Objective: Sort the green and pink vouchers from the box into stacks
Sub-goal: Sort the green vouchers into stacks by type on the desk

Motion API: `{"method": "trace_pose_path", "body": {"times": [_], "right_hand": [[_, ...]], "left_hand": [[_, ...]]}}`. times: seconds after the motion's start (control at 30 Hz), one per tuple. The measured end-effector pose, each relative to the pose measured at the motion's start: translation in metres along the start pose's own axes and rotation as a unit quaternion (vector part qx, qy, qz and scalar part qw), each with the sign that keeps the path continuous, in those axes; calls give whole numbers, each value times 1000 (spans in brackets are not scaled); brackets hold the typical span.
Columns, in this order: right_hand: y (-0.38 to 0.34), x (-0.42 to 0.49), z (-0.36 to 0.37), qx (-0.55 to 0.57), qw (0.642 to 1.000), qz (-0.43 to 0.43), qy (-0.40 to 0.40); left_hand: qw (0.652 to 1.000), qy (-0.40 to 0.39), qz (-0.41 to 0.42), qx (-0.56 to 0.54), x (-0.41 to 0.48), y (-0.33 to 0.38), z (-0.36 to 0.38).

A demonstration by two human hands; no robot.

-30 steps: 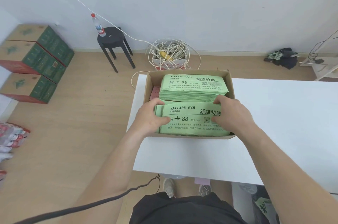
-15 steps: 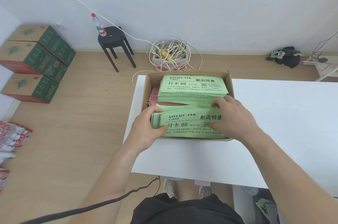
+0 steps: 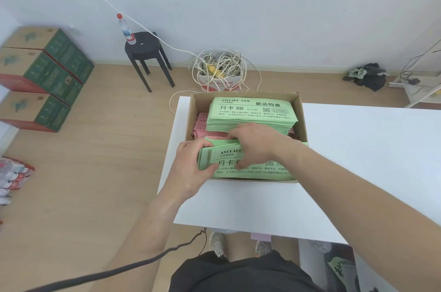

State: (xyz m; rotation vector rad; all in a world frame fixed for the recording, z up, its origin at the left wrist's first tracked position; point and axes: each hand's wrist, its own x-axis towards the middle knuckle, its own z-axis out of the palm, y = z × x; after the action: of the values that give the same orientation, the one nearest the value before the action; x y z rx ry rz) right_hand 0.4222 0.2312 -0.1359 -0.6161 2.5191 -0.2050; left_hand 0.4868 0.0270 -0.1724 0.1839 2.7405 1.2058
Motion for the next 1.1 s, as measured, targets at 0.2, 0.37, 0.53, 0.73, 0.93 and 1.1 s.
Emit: {"method": "trace_pose_path", "body": {"times": [0.2, 0.37, 0.53, 0.73, 0.93, 1.1], "right_hand": [[-2, -4, 5, 34, 999, 16, -10], [-3, -11, 7, 35, 999, 10, 16], [10, -26, 0, 111, 992, 21, 52], [22, -52, -18, 229, 967, 29, 107], [26, -71, -63, 235, 960, 25, 152], [46, -96, -100, 275, 943, 59, 178]], "left_hand": [[995, -10, -40, -87, -3, -1, -2], [992, -58, -77, -77, 4, -3, -9], [989, -117, -82, -48, 10, 4, -9], [984, -86, -63, -144, 17, 21, -13], [990, -95, 4, -108, 51, 62, -37], [987, -81, 59, -122, 78, 106, -42]]}}
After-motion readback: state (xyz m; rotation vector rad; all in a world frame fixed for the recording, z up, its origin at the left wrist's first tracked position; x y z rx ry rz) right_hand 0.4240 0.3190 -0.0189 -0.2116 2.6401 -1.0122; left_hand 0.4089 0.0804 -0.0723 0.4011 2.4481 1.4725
